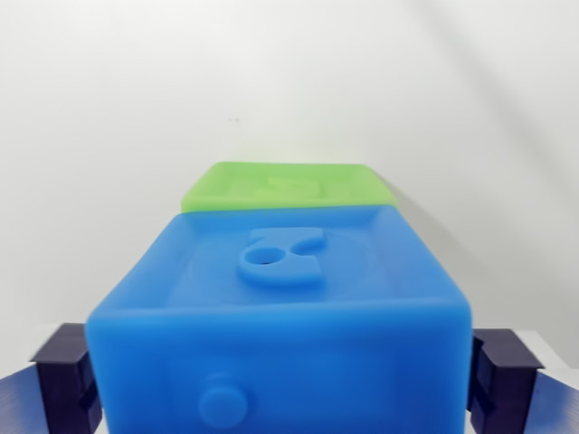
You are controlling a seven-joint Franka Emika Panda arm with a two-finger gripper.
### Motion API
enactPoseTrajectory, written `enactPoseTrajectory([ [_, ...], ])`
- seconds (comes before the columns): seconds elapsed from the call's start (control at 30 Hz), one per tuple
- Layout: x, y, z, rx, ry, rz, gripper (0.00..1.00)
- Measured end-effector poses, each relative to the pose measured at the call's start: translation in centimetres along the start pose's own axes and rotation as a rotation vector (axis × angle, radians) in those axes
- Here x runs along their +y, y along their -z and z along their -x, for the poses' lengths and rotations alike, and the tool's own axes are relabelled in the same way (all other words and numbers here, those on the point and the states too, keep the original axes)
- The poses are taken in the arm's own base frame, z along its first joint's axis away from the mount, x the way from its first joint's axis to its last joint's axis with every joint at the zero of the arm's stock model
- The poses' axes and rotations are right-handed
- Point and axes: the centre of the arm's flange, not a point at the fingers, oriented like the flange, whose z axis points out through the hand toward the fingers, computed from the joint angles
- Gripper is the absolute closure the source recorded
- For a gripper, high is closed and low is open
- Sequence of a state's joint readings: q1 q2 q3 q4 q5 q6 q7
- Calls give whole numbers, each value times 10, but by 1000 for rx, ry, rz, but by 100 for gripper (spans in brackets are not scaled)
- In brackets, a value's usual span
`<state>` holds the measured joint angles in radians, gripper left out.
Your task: Stack cube
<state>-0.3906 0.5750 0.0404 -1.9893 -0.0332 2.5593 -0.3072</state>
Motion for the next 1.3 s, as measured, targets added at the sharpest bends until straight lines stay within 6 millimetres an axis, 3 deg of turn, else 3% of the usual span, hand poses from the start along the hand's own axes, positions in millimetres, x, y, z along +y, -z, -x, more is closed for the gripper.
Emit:
enactPoseTrajectory([
  [0.73,0,3,0,1,0,0,0],
  [1.3,0,44,-1,3,0,5,0],
])
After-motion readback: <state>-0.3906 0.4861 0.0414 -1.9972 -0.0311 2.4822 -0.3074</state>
